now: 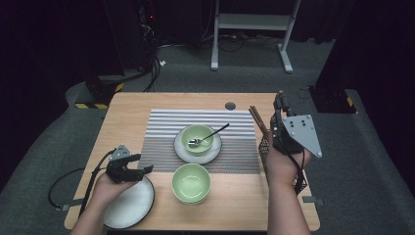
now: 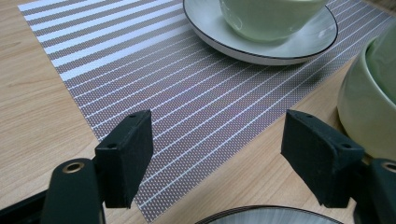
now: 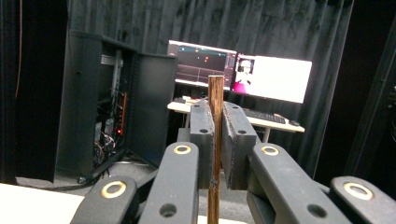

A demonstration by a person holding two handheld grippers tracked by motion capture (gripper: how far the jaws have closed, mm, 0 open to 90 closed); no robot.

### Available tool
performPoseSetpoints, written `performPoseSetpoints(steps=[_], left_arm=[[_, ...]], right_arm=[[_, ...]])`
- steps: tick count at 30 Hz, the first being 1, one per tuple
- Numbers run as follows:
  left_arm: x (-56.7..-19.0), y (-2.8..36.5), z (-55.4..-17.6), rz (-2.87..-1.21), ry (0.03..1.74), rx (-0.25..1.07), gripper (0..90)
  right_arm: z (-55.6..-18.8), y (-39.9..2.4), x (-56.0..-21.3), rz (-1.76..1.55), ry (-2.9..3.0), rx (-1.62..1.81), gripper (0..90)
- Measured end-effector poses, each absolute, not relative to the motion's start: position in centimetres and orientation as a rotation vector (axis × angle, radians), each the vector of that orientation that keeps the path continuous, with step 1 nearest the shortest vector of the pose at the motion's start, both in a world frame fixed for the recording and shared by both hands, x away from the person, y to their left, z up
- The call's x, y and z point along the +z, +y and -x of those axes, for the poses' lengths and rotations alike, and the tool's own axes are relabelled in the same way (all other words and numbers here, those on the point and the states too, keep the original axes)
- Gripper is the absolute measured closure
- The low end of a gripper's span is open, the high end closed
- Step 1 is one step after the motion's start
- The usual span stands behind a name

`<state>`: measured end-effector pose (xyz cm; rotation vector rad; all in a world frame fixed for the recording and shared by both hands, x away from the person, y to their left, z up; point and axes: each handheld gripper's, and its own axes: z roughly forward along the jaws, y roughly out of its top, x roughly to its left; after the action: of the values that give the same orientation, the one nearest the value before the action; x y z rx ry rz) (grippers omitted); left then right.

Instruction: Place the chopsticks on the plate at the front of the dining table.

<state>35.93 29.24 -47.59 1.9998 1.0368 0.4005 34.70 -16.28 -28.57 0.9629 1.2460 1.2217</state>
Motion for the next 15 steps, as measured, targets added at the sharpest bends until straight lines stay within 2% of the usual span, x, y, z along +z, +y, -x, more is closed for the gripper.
performPoseSetpoints(steps=[9,15], left_arm=[[-46.5,28.8,-35.6,-1.967,0.991,0.436,26.1],[-44.3,28.4,-35.3,-1.949,0.957,0.494,26.4]], right_arm=[[-33.9,-15.4,-27.8,-0.929,1.241,1.308,84.2],[-33.5,-14.4,-28.0,-0.901,1.258,1.355,84.2]])
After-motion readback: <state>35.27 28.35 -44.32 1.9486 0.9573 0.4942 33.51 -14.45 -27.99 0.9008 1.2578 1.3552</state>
